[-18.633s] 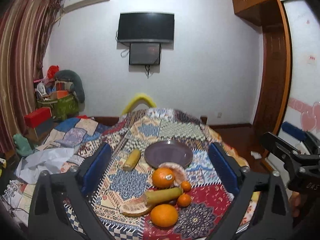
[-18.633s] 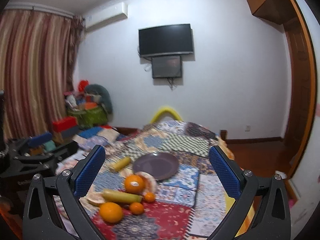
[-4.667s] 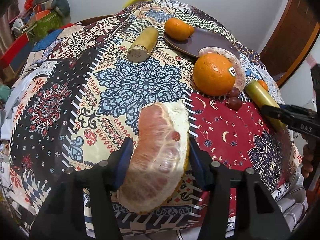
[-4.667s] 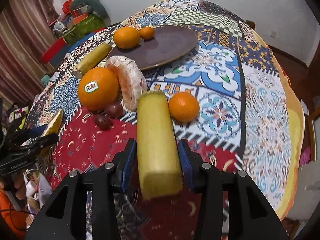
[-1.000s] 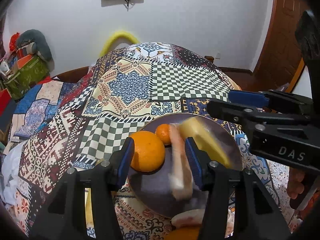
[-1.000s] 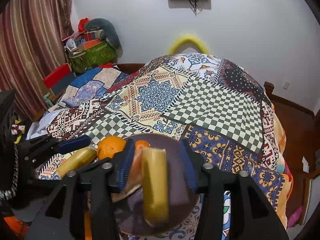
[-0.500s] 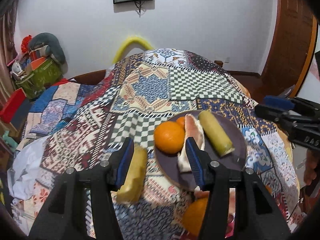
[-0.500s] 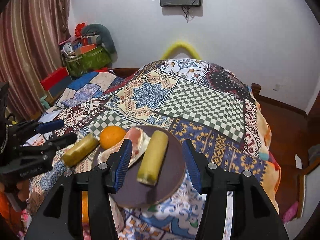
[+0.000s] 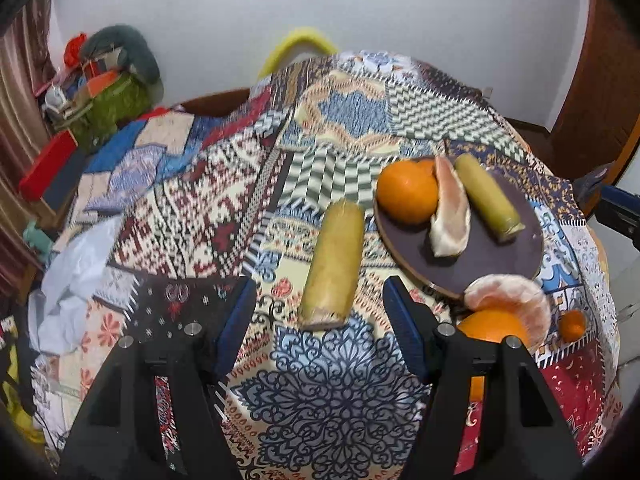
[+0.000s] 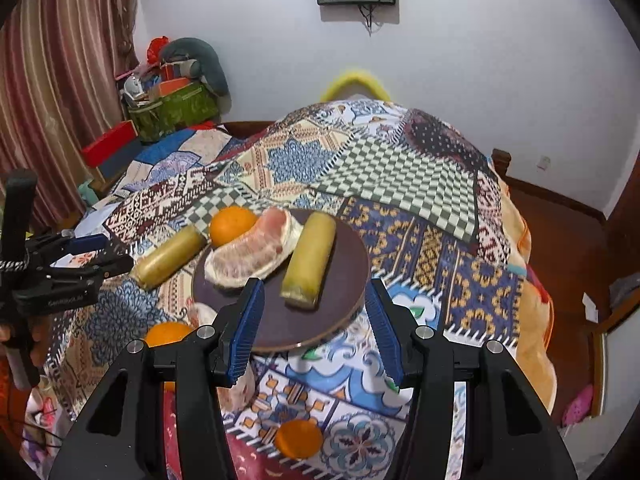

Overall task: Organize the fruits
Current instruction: 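Grasp a second gourd with left tool while right tool grasps a pomelo peel piece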

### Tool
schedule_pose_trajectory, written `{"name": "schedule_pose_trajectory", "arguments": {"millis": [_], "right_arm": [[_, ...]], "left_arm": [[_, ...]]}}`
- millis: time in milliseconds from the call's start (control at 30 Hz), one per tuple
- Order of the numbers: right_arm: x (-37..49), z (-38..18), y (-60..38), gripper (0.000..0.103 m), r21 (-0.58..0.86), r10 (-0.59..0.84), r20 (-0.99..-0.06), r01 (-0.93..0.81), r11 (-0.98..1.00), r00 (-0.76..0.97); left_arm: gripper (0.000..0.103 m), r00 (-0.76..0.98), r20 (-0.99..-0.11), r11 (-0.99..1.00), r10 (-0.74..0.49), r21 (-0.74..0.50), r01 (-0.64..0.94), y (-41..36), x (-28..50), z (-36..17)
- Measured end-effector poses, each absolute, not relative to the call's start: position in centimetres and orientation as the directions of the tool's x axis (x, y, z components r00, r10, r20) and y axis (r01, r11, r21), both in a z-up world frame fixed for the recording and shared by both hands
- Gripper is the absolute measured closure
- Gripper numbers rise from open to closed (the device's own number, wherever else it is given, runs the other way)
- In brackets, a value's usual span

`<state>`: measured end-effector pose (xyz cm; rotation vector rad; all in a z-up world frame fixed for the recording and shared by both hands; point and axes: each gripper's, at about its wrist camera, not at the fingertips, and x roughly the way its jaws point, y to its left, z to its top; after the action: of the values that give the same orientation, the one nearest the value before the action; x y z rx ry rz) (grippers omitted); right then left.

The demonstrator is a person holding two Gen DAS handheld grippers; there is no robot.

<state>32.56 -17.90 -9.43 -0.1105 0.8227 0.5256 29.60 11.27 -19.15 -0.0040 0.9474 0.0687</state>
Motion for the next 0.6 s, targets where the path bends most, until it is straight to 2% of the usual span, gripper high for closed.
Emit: {"name": "schedule_pose_trajectory", "arguments": {"millis": [167, 500, 600], "right_arm": [[32.3, -10.9, -18.0, 0.054, 0.118, 0.397, -0.744, -0.479, 0.87, 0.538], [31.9, -13.2, -17.2, 0.054, 0.15, 0.412, -0.769, -0.49, 0.859, 0.489], [31.5, -13.7, -16.7, 0.054, 0.175, 0.438, -0.775, -0.51, 0.842, 0.456]], "left_arm": [[0.038, 0.544, -0.838, 0.998, 0.041, 0.015, -0.053, 11.6, 30.3, -21.4], [0.06, 0.512, -0.858, 0.999, 0.033, 0.016, -0.038, 11.2, 32.5, -24.3], [0.062, 0.521, -0.853, 0.999, 0.034, 0.02, -0.032, 11.1, 32.3, -24.3]]}}
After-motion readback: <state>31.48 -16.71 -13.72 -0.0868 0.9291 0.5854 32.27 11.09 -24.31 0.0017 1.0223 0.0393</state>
